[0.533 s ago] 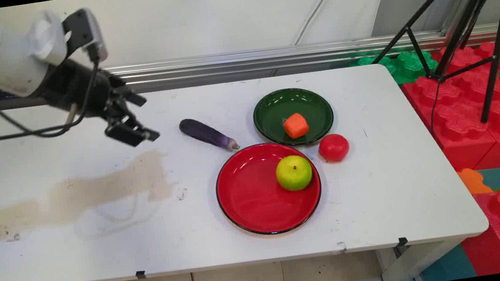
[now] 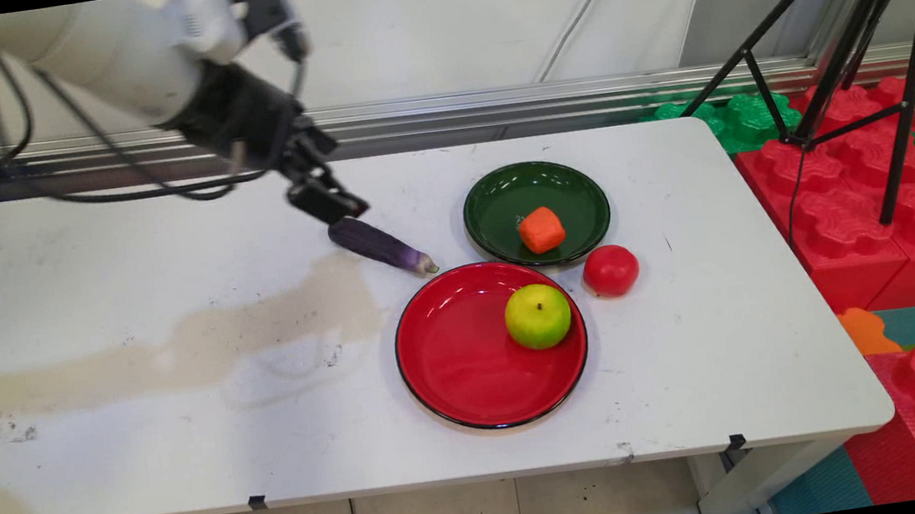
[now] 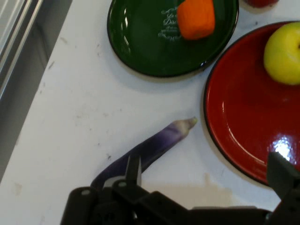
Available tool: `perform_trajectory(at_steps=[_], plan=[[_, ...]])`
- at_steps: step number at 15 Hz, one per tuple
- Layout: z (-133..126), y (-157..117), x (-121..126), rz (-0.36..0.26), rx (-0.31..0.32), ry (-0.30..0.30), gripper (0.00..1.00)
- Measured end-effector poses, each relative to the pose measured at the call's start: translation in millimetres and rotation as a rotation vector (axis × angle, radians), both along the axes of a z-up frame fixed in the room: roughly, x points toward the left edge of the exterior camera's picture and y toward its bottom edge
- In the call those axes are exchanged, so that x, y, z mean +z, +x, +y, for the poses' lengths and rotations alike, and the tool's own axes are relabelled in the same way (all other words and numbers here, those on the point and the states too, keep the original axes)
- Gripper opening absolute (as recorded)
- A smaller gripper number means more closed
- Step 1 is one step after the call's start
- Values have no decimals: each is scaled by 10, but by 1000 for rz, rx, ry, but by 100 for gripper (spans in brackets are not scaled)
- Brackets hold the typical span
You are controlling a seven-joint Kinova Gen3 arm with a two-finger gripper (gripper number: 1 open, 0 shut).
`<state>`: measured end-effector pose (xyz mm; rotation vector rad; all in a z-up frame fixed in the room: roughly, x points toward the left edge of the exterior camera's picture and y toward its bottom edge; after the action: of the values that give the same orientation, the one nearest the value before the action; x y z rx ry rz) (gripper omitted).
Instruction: Pick up the mandarin from the green plate
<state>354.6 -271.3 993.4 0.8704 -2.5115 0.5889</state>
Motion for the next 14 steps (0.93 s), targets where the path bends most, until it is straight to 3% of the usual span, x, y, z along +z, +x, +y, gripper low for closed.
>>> perform_trajectory(at_steps=[7, 14], plan=[[-406, -598, -96, -39, 15, 10, 100], [-953, -1175, -436, -87, 23, 27, 100]])
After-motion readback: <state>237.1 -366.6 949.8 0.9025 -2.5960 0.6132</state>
